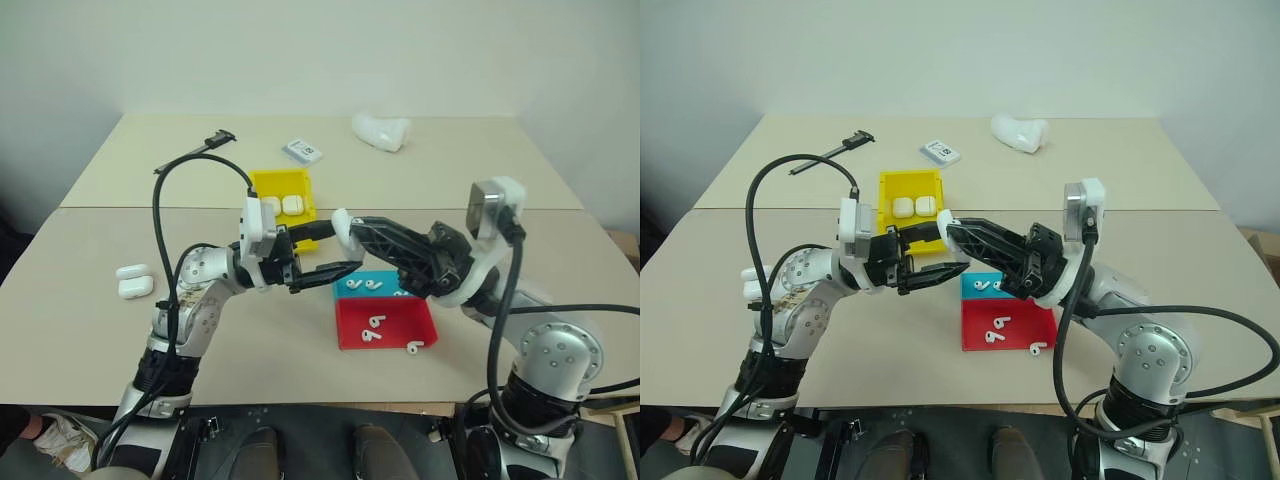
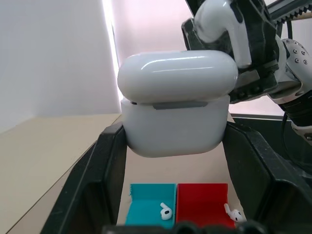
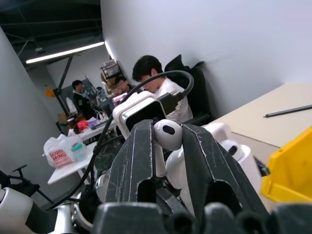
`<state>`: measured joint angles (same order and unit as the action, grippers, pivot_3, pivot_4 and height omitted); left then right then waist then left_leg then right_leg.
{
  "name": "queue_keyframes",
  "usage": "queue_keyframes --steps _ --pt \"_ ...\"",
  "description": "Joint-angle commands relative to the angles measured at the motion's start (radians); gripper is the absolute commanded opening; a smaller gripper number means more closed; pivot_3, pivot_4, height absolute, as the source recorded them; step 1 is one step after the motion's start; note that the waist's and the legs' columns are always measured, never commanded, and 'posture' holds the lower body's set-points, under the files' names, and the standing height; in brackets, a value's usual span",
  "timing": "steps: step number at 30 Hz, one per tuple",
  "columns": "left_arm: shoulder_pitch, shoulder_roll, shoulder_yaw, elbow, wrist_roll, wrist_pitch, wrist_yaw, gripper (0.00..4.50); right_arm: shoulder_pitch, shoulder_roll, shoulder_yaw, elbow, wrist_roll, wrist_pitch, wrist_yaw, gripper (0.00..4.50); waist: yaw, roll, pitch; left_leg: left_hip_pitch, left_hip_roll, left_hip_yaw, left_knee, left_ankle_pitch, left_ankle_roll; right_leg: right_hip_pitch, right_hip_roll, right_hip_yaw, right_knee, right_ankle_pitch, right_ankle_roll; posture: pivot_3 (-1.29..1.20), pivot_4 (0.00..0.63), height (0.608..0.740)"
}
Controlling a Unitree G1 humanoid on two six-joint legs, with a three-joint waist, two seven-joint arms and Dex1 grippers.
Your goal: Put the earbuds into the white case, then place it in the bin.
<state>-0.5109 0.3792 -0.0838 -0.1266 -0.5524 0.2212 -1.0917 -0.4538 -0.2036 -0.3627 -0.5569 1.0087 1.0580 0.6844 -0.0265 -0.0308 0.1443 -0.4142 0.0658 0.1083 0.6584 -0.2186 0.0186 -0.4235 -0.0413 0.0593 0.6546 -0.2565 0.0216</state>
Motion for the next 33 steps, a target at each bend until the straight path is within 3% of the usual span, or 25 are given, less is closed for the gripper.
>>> queue_keyframes --steps 1,7,16,24,33 --pt "-0.005 0.003 0.011 -0.047 -0.022 -0.005 -0.012 2.73 0.006 -0.028 -0.001 -0.014 0.078 -0.067 -0.014 0.61 0.001 0.000 0.000 0.000 0.000 0.000 0.000 0.000 0.000 0.000 0.000 0.000 0.000 0.000 0.000 0.00 0.150 0.740" --pt "-0.009 -0.010 0.005 -0.038 -0.015 -0.011 -0.011 2.73 0.017 -0.072 0.015 -0.021 0.149 -0.119 -0.035 0.61 0.002 0.000 0.000 0.000 0.000 -0.001 0.000 0.000 0.000 0.000 0.000 0.000 0.000 0.000 0.000 0.00 0.150 0.740" --pt "-0.019 -0.008 0.040 -0.034 -0.035 -0.009 -0.015 2.73 0.094 -0.172 0.060 0.025 0.090 -0.202 -0.025 0.61 0.005 0.000 0.000 0.000 0.000 -0.001 0.000 0.000 0.000 0.000 0.000 0.000 -0.001 0.000 0.000 0.00 0.150 0.740" --pt "-0.018 -0.025 0.025 -0.036 -0.030 -0.010 -0.014 2.73 0.097 -0.178 0.154 0.019 0.049 -0.252 -0.040 0.61 0.008 0.000 0.000 0.000 0.000 -0.001 0.000 0.000 0.000 0.000 0.000 0.000 -0.002 0.000 0.001 0.00 0.150 0.740" --pt "-0.026 -0.019 -0.005 -0.022 0.012 -0.009 -0.018 2.73 0.088 -0.209 0.177 -0.003 0.062 -0.262 -0.053 0.61 0.009 0.000 0.000 -0.001 0.000 -0.001 0.000 0.000 0.000 0.001 0.000 0.000 -0.005 0.001 0.002 0.00 0.150 0.740"
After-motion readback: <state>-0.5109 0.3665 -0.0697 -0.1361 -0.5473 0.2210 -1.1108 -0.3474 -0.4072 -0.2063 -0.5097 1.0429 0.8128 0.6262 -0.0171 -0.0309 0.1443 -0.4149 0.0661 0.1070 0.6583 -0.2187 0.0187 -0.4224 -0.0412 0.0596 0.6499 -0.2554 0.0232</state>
